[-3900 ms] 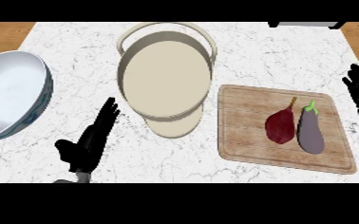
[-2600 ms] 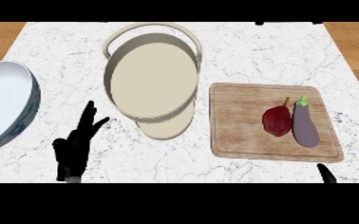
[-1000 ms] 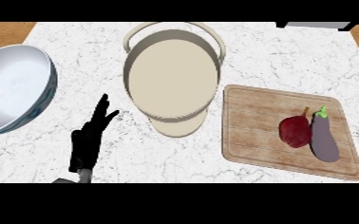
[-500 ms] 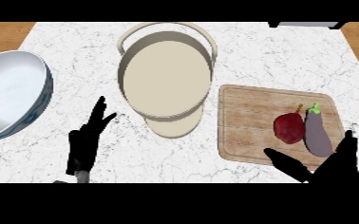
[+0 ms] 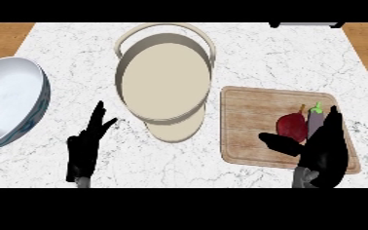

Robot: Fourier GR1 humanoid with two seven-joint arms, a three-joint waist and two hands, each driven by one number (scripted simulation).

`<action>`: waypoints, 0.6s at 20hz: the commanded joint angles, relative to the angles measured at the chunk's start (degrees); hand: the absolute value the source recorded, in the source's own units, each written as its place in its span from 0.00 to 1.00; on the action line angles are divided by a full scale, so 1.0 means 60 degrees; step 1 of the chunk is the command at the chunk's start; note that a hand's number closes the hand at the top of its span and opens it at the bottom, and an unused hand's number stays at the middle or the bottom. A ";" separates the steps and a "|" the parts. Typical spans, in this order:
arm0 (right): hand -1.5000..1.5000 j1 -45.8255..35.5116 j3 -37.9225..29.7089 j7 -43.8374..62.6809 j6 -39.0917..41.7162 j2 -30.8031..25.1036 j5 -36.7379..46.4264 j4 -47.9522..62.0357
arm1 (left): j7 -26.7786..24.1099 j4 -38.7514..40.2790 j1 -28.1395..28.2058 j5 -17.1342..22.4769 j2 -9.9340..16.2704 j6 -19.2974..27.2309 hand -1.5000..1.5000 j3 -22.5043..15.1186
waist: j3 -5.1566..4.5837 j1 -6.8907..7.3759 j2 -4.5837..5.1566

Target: Pick the pear from the cutting board and place it in the tiered basket

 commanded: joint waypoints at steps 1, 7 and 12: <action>0.00 -0.0930 -0.0612 0.1419 0.0351 0.0000 -0.0446 0.0894 | 0.0385 0.0171 0.0057 0.0088 0.0232 -0.0201 0.50 0.0228 | -0.0042 -0.0035 0.0048; 0.00 -0.0942 -0.0782 0.1367 0.0780 0.0000 -0.0961 0.0875 | 0.0138 0.0250 0.0204 -0.0004 0.0041 -0.0190 0.50 0.0271 | -0.0045 -0.0102 0.0029; 0.00 -0.0740 -0.0612 0.1490 0.0331 0.0000 -0.1256 0.0915 | 0.0625 -0.0611 0.0618 -0.0109 0.0082 -0.0185 0.50 0.0078 | -0.0040 -0.0065 0.0003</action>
